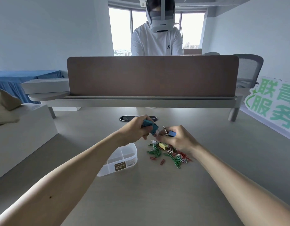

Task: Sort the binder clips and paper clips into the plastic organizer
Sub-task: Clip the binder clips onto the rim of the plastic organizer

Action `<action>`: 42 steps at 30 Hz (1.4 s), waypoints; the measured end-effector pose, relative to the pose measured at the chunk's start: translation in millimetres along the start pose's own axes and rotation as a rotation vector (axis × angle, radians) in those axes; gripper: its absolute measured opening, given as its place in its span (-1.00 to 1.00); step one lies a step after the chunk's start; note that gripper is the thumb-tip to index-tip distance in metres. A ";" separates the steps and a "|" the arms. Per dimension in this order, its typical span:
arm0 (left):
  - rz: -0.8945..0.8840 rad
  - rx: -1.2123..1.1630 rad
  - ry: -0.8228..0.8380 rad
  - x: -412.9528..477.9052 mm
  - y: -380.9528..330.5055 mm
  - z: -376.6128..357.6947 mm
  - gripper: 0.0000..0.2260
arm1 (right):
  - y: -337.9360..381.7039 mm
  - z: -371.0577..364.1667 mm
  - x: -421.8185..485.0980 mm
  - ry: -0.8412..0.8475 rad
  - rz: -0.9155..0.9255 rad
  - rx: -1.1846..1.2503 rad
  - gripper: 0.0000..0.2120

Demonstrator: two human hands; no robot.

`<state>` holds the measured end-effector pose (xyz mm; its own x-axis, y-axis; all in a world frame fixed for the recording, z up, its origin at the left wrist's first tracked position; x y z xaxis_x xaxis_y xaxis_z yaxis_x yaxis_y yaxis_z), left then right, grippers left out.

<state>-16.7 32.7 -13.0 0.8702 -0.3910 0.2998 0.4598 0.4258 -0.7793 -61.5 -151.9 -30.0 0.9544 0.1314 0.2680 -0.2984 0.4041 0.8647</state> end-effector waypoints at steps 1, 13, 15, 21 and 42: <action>0.003 -0.049 -0.012 -1.8 -1.8 2.7 -0.92 | 0.9 -2.9 1.3 -0.039 -0.002 0.019 -0.82; 0.314 0.216 -0.070 -42.7 29.2 112.6 -0.92 | 38.8 -75.7 58.3 0.169 0.146 -0.242 -0.87; 0.293 0.372 -0.127 -49.1 40.9 129.4 -0.91 | 42.9 -90.0 68.5 0.283 0.184 -0.469 -0.81; 0.216 0.475 -0.289 -53.2 51.6 140.1 -0.89 | 47.9 -121.4 85.3 0.402 0.264 -0.701 -0.80; 0.149 0.597 0.089 -34.5 55.0 101.1 -0.91 | 35.6 -96.3 82.8 0.384 -0.066 -0.089 -0.84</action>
<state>-3.6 152.1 -10.6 0.9265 -0.3476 0.1440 0.3763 0.8539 -0.3597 6.4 -39.4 -17.9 0.9053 0.4244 0.0199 -0.2517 0.4980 0.8299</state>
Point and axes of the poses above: each hand's wrist, its own x-axis towards the middle knuckle, its own z-axis out of the back of the hand, y = z × x, the point moved 1 cm from there along x, towards the middle knuckle, and after that the axes turned 7 degrees about -y, right-handed, at the moved point
